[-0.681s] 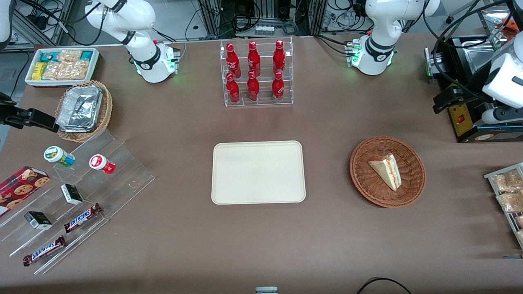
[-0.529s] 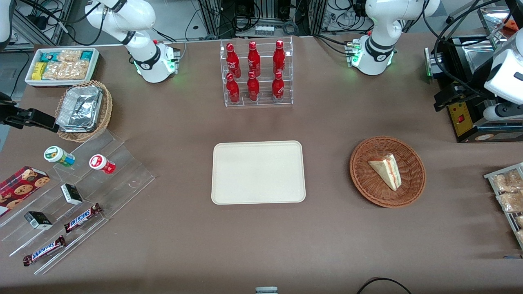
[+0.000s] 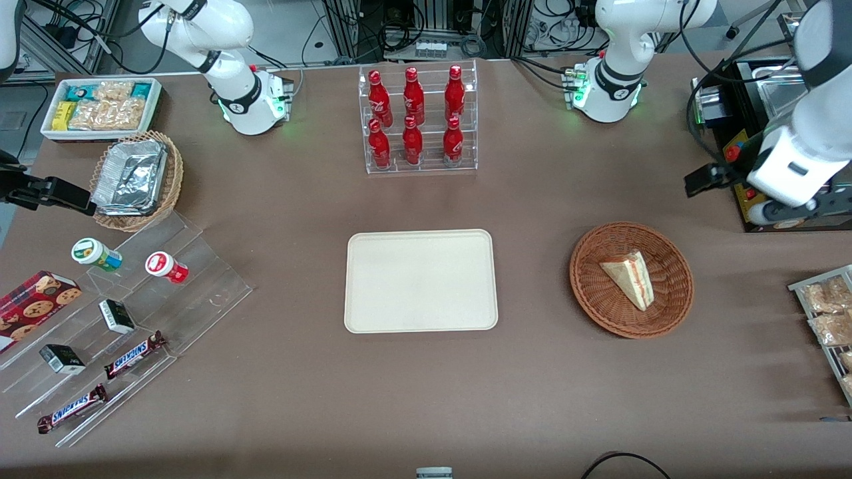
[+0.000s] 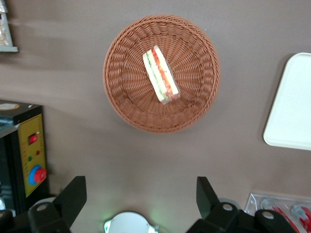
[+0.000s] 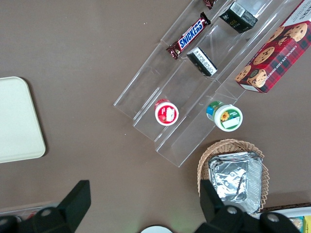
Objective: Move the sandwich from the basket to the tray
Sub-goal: 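Move the left gripper over the sandwich in the wicker basket, then lower the left gripper and close it on the wrapped sandwich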
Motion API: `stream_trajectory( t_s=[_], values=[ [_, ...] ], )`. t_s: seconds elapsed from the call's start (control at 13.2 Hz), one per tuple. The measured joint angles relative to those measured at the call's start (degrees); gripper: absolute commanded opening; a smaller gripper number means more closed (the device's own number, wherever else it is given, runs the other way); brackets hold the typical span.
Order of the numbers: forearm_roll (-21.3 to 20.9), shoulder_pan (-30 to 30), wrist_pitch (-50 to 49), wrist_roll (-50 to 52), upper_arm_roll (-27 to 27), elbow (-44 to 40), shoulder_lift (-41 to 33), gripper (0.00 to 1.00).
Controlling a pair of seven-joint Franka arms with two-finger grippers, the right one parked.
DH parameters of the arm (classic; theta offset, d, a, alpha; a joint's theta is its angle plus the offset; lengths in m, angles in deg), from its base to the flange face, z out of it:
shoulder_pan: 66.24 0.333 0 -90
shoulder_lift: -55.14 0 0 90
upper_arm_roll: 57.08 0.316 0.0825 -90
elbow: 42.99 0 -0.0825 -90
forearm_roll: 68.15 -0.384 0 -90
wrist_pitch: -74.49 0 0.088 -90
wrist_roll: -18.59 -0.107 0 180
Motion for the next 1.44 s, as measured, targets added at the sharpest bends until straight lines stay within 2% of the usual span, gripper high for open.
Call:
stream_trajectory(
  t_s=[0.76, 1.44],
  values=[
    [-0.5, -0.2, 31.9, 20.8, -0.3, 25.4, -0.2, 1.00],
    [-0.5, -0.4, 46.6, 26.1, -0.5, 28.9, 7.3, 1.00]
  ],
)
